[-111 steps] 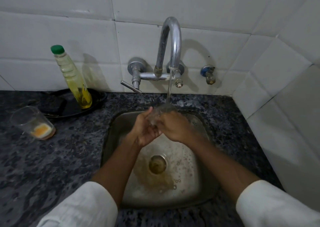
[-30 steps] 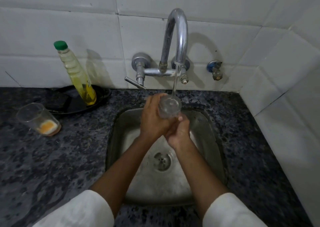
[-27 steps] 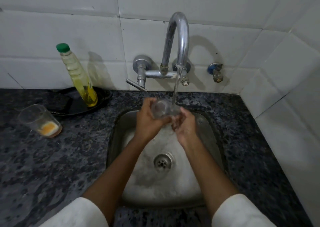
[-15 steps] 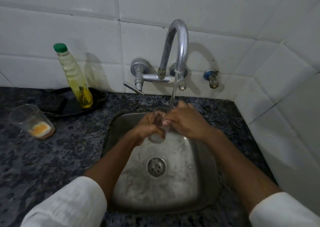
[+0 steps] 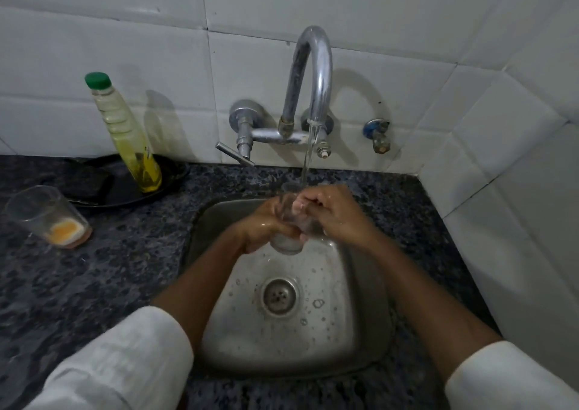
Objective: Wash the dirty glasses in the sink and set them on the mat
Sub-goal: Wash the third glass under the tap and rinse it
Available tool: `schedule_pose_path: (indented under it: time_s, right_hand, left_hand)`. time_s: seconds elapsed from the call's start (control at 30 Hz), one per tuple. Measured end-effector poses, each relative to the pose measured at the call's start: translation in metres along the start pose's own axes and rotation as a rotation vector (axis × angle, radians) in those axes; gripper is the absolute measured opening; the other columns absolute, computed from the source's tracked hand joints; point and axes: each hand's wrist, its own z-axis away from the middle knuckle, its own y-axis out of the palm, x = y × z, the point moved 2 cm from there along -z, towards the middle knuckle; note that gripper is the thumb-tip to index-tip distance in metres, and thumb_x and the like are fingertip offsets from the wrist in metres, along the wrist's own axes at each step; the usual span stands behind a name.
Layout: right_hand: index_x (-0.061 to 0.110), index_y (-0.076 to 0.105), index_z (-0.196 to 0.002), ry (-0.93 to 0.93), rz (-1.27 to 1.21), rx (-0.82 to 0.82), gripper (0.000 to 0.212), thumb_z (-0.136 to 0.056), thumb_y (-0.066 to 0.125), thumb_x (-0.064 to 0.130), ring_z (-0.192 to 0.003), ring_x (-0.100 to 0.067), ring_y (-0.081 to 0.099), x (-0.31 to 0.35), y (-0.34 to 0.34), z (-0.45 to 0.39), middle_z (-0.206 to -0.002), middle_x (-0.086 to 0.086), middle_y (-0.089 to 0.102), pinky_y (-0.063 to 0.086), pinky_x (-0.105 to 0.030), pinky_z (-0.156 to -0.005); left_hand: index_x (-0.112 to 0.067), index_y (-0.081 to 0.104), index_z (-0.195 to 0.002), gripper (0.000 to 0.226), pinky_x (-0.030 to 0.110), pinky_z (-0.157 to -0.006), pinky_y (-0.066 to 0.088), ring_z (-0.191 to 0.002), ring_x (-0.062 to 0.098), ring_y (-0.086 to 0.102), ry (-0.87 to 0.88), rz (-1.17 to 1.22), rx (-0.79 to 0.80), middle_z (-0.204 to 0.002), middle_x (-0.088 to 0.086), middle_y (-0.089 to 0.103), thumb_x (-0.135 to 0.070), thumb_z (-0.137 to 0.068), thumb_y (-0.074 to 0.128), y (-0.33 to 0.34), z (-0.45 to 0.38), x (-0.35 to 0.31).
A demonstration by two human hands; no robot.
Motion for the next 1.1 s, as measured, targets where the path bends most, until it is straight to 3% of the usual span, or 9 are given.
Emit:
schedule_pose_path:
  time_s: [0.1, 0.23, 0.43, 0.53, 0.63, 0.83, 0.9, 1.0, 1.1]
  right_hand:
    - [0.006, 0.07, -0.078, 0.055, 0.051, -0.034, 0.022, -0.093, 0.058, 0.016, -0.067, -0.019, 0.066, -0.002, 0.009, -0.005, -0.073, -0.009, 0.071, 0.05, -0.031, -0.066]
    - [0.005, 0.069, -0.078, 0.135, 0.077, -0.09, 0.022, -0.093, 0.058, 0.015, -0.064, -0.013, 0.06, 0.0, 0.013, -0.011, -0.073, -0.005, 0.067, 0.043, -0.027, -0.064]
    - [0.005, 0.073, -0.083, 0.029, -0.078, -0.021, 0.02, -0.093, 0.059, 0.014, -0.069, -0.012, 0.069, 0.011, -0.001, -0.005, -0.075, -0.007, 0.073, 0.055, -0.028, -0.064]
    - [0.01, 0.065, -0.069, 0.1, 0.004, -0.118, 0.027, -0.094, 0.058, 0.019, -0.06, -0.015, 0.06, 0.008, 0.007, -0.011, -0.067, -0.006, 0.067, 0.048, -0.031, -0.061]
    - [0.024, 0.051, -0.057, 0.215, 0.04, -0.194, 0.04, -0.096, 0.057, 0.022, -0.053, -0.005, 0.051, 0.009, 0.011, -0.018, -0.057, 0.004, 0.056, 0.039, -0.022, -0.058]
    - [0.005, 0.07, -0.072, 0.064, -0.087, -0.099, 0.032, -0.094, 0.058, 0.025, -0.062, -0.021, 0.067, 0.012, -0.004, -0.011, -0.067, -0.007, 0.07, 0.051, -0.031, -0.061]
    - [0.003, 0.067, -0.07, 0.085, -0.011, -0.101, 0.035, -0.095, 0.056, 0.026, -0.061, -0.024, 0.065, 0.011, 0.003, -0.012, -0.066, -0.01, 0.069, 0.05, -0.035, -0.061]
    - [0.009, 0.061, -0.064, 0.211, 0.077, -0.205, 0.035, -0.096, 0.056, 0.023, -0.057, -0.02, 0.056, 0.009, 0.009, -0.019, -0.063, -0.006, 0.062, 0.041, -0.03, -0.06]
    - [0.014, 0.058, -0.061, 0.213, 0.073, -0.213, 0.035, -0.095, 0.057, 0.023, -0.05, -0.009, 0.052, 0.008, 0.005, -0.018, -0.057, 0.0, 0.058, 0.038, -0.026, -0.055]
  left_hand:
    - [-0.012, 0.064, -0.102, 0.046, 0.025, -0.075, 0.058, -0.09, 0.014, 0.068, 0.027, -0.081, -0.202, -0.097, 0.003, 0.069, 0.002, -0.061, 0.077, 0.009, -0.005, -0.003]
    - [-0.021, 0.061, -0.104, 0.056, 0.037, -0.077, 0.057, -0.088, 0.016, 0.068, 0.126, -0.274, -0.69, -0.094, -0.004, 0.07, -0.035, -0.052, 0.078, 0.032, -0.005, 0.001]
    - [-0.007, 0.065, -0.113, 0.057, 0.045, -0.089, 0.055, -0.106, 0.035, 0.066, -0.046, 0.09, 0.038, -0.111, 0.017, 0.069, -0.004, -0.058, 0.079, -0.008, -0.002, 0.005]
    - [-0.012, 0.067, -0.099, 0.035, 0.03, -0.067, 0.056, -0.084, 0.024, 0.069, -0.028, -0.012, -0.271, -0.091, 0.006, 0.071, -0.002, -0.066, 0.078, 0.008, -0.003, -0.001]
    - [-0.024, 0.062, -0.107, 0.05, 0.035, -0.073, 0.059, -0.088, 0.016, 0.068, 0.036, -0.212, -0.654, -0.097, -0.002, 0.07, -0.031, -0.062, 0.081, 0.033, -0.004, -0.003]
    - [-0.012, 0.062, -0.117, 0.053, 0.047, -0.079, 0.059, -0.103, 0.033, 0.068, -0.11, 0.147, 0.019, -0.11, 0.011, 0.071, -0.001, -0.068, 0.078, -0.003, 0.006, 0.002]
    - [-0.008, 0.065, -0.107, 0.037, 0.047, -0.075, 0.06, -0.092, 0.034, 0.067, -0.115, 0.064, -0.085, -0.1, 0.014, 0.07, 0.0, -0.072, 0.074, 0.003, 0.004, 0.004]
    - [-0.025, 0.062, -0.103, 0.056, 0.043, -0.066, 0.062, -0.077, 0.024, 0.071, -0.063, -0.199, -0.555, -0.092, 0.003, 0.072, -0.042, -0.053, 0.08, 0.025, -0.003, 0.004]
    - [-0.029, 0.057, -0.118, 0.071, 0.038, -0.066, 0.062, -0.088, 0.016, 0.071, -0.021, -0.156, -0.485, -0.107, -0.001, 0.07, -0.032, -0.054, 0.089, 0.03, 0.001, 0.005]
